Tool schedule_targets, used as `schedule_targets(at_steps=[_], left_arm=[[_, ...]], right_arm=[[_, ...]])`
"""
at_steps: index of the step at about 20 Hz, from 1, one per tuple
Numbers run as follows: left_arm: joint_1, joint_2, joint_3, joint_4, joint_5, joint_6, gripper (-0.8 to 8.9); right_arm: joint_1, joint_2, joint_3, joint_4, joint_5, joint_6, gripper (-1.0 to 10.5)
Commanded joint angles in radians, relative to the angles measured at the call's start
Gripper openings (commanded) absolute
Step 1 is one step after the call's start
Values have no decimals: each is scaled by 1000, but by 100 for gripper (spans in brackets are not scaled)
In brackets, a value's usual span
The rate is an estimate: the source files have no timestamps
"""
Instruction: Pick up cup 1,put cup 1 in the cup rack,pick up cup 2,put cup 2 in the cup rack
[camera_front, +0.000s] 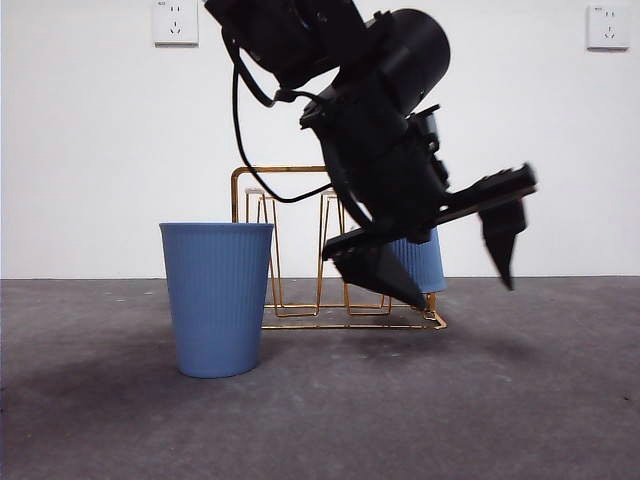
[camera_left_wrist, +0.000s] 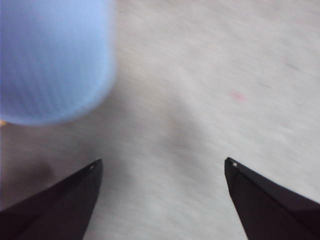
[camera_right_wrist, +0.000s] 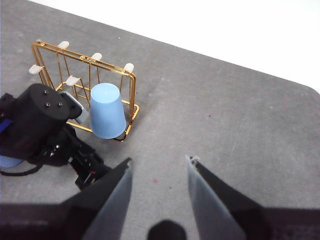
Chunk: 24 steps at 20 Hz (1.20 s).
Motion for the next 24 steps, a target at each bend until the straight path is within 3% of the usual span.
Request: schedule_targets(at_steps=[1,8,13,19,24], left_arm=[[-25,-45,-9,4,54,-14,408],[-70,-220,-9,4,197,-2,408],[-76,-439,-9,-48,154,110,407],[-40,-738,-9,-206,21,235,407],[37,-1000,-10,-438,-37,264,407]], right_arm=[[0,0,-4,6,0,-1,187],[0,21,-4,-1,-1,0,187],[0,49,-4,4,-34,5,187],[0,126,-4,72,-264,53,189],[0,297,-4,169,-509,82,191]])
